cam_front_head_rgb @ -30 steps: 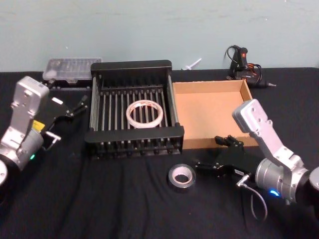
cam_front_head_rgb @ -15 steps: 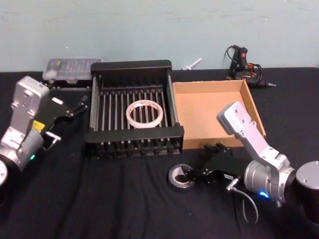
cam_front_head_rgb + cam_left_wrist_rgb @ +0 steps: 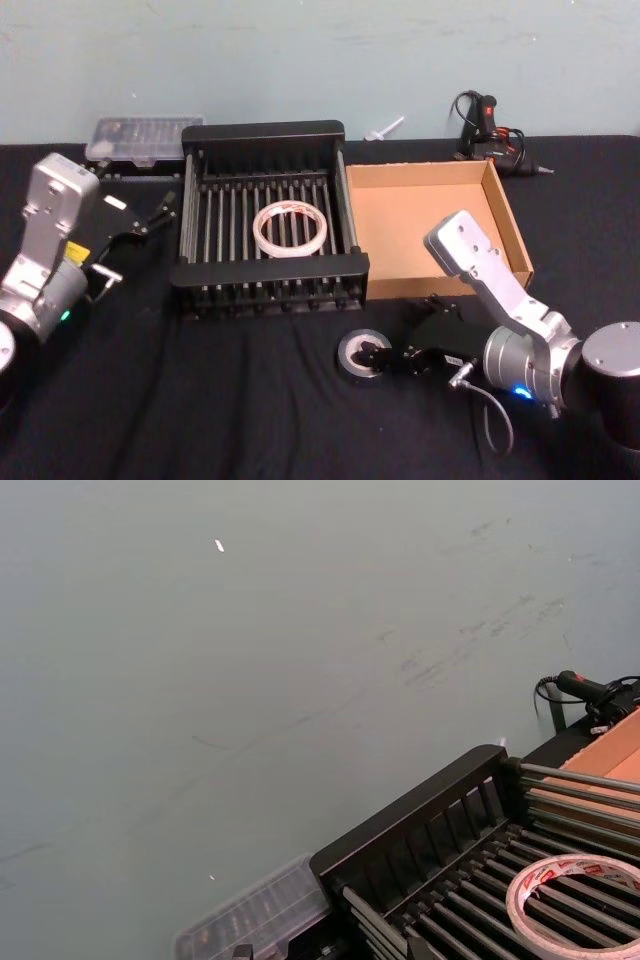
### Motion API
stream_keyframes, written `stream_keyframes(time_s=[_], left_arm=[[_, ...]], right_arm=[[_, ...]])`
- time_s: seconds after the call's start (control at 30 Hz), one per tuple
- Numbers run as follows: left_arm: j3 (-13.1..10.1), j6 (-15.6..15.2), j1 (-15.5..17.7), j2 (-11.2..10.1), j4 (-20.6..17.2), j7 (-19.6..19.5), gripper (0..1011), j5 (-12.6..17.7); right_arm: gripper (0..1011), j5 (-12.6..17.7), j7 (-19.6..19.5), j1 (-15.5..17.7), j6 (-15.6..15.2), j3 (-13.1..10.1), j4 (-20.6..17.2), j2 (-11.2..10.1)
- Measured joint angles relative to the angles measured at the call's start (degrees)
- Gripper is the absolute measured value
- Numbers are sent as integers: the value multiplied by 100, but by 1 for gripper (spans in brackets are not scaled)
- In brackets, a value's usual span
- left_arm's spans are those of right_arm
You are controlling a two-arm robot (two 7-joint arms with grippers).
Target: Pick up the white tape and place it into the black box , Pick up the silver tape and place it into the brown box.
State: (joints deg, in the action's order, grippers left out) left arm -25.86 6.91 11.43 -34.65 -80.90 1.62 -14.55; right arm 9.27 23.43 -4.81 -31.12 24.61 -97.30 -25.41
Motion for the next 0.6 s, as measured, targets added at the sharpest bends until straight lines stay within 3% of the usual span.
stream_keyframes(time_s=[0.6], left_arm=[[0, 0, 0, 0, 0, 0, 1001, 0]], right_arm=[[1003, -59, 20, -57, -13, 84, 113, 64]])
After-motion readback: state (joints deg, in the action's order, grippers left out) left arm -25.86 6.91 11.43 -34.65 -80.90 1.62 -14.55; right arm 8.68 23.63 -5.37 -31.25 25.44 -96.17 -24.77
